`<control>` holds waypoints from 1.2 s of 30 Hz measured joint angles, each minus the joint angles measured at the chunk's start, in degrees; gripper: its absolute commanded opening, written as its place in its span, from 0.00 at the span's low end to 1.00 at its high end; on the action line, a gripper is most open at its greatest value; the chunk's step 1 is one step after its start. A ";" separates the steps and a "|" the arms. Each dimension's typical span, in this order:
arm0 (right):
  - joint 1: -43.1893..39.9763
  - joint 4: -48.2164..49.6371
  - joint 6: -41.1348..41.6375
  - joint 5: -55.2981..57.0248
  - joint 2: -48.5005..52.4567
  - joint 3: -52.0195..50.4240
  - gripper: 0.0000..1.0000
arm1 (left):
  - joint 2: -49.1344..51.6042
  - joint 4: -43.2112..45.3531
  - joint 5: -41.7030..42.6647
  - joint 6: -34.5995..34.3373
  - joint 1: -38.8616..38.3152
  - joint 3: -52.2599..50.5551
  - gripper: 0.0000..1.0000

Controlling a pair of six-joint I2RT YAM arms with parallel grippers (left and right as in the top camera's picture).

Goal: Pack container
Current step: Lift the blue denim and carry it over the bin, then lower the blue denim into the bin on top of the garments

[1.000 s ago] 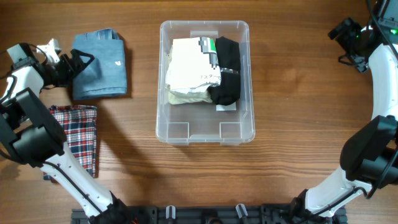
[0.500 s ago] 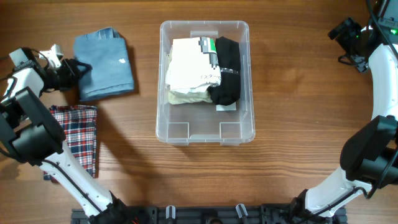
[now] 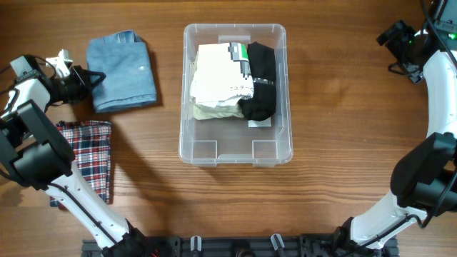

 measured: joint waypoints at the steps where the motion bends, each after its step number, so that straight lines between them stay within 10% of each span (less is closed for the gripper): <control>1: 0.00 0.00 0.00 0.00 0.00 0.00 1.00 | -0.02 1.70 1.20 -1.73 0.20 -0.02 0.04; 16: 0.00 0.00 -0.02 0.00 0.00 0.00 1.00 | -21.46 15.04 10.05 -21.81 0.70 -0.72 0.04; 27: 0.00 0.02 0.00 0.00 0.00 0.00 1.00 | -40.22 -8.39 14.32 -25.18 -17.35 -0.44 0.04; 36: 0.00 0.02 0.00 0.00 0.00 0.00 1.00 | -39.98 -19.28 0.04 -23.63 -36.85 -0.76 0.04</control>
